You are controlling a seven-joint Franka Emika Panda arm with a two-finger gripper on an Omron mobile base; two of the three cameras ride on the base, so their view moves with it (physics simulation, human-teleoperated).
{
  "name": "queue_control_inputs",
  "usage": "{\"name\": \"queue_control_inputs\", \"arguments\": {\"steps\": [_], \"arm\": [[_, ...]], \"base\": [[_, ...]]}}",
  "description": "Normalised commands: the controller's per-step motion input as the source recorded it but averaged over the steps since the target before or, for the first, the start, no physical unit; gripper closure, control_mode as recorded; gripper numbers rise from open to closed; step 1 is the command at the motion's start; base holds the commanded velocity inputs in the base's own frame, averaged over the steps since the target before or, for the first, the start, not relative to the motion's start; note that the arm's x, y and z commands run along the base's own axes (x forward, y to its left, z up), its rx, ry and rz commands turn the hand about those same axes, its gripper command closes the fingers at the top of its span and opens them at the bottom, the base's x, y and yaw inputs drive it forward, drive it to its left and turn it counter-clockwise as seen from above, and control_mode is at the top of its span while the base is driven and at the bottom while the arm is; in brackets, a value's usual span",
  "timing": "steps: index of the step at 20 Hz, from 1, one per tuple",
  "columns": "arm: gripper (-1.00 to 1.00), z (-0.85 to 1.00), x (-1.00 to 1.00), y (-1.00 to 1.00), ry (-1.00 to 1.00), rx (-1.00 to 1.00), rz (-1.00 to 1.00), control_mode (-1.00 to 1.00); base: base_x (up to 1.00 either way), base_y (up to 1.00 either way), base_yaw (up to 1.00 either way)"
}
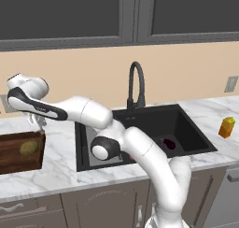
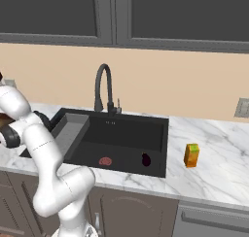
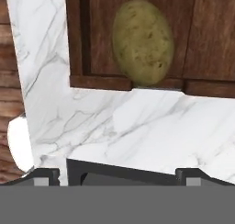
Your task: Pick up all produce items and place them in the sink. Turn on the sink faucet to wash them. Then turn the sink off and put them in the tray.
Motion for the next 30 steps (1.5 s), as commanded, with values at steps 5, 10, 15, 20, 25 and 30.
{"name": "queue_control_inputs", "arguments": {"steps": [5,10,15,20,25,30], "arm": [[-1.0,0.24,0.0,-0.39,0.16,-0.32,-0.03,-1.0],[-1.0,0.28,-0.03,-0.44,0.19,-0.26,-0.07,-1.0],[-1.0,0.1,-0.19,-0.44,0.24,-0.18,-0.15,-1.0],[-1.0,-0.03,-0.65,-0.42,0.16,-0.1,-0.23,-1.0],[-1.0,0.0,-0.78,-0.47,0.09,-0.09,-0.22,-1.0],[-1.0,0.0,-0.85,-0.44,0.01,-0.1,-0.22,-1.0]], "base": [[0.0,0.0,0.0],[0.0,0.0,0.0],[0.0,0.0,0.0],[0.0,0.0,0.0],[0.0,0.0,0.0],[0.0,0.0,0.0]]}}
